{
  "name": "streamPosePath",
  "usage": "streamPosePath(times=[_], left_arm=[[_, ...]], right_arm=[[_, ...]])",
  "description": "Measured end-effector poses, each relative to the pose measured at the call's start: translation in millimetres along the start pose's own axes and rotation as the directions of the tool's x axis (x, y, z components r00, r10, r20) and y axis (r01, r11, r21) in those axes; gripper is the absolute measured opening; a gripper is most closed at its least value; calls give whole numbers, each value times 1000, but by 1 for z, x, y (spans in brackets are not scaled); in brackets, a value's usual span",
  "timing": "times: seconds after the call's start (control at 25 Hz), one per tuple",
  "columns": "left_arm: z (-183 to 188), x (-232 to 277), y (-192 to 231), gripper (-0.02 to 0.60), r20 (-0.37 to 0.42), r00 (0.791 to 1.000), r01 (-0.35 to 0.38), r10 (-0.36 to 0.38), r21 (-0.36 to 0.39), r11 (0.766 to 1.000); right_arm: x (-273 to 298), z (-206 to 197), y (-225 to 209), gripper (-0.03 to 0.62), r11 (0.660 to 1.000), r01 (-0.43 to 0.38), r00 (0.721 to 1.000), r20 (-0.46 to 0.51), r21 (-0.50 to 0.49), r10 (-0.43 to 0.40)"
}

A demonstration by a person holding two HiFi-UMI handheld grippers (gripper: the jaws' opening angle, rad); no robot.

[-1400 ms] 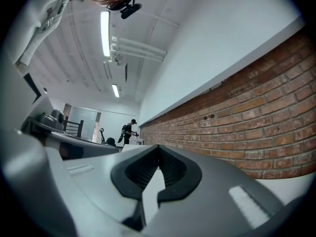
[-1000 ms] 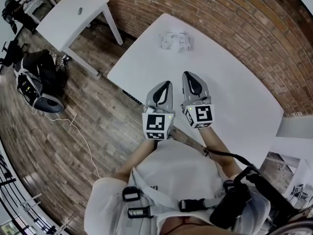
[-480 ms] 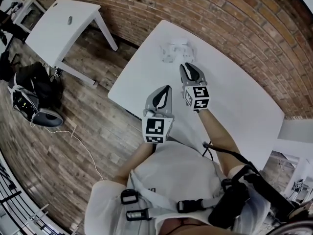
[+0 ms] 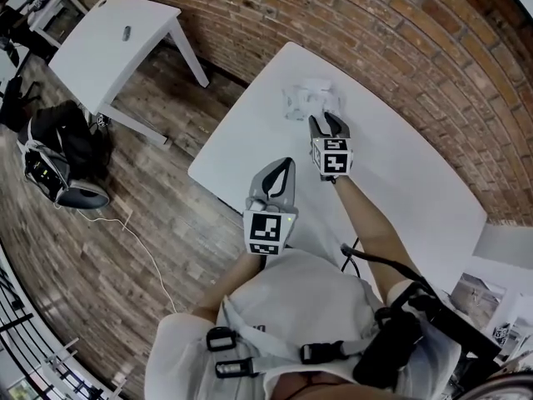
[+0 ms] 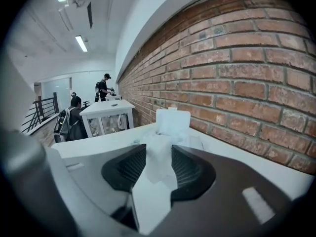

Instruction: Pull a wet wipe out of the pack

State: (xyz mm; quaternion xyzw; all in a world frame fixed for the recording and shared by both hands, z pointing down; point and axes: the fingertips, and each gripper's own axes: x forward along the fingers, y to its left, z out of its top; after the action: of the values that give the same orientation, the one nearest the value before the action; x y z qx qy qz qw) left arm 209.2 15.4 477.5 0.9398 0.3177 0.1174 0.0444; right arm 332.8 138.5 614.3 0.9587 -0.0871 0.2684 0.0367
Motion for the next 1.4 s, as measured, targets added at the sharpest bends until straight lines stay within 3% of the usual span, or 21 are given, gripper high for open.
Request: streamPosePath(times=[0.16, 0.4, 0.6, 0.76, 0.96, 1.12, 1.4], left_arm=[[-2, -1, 6, 2, -11, 1000, -17, 17, -9, 1000], [-2, -2, 4, 2, -8, 1000, -17, 17, -8, 1000], [3, -3, -2, 2, 5, 1000, -6, 6, 1, 1000], [6, -4, -9, 2, 14, 1000, 13, -14, 9, 1000], [9, -6, -16, 2, 26, 999, 28, -29, 16, 999], [10, -9, -22, 2, 30, 999, 40, -40, 21, 999], [10, -16, -27, 2, 31, 999, 40, -41, 18, 999]], right_arm=[[4, -6, 2, 28, 999, 26, 999, -32, -33, -27], [-19, 35, 3, 20, 1000, 10, 993, 118, -5, -9], [-64, 90, -13, 20, 999, 52, 955, 294, -4, -49], [-105, 93, -34, 20, 994, 97, 937, 332, 50, -108], [-122, 31, -53, 20, 985, 146, 971, 177, 91, -160], [-112, -20, -57, 21, 984, 138, 990, 19, 115, -141], [-97, -76, -65, 26, 968, 170, 977, -160, 185, -141]])
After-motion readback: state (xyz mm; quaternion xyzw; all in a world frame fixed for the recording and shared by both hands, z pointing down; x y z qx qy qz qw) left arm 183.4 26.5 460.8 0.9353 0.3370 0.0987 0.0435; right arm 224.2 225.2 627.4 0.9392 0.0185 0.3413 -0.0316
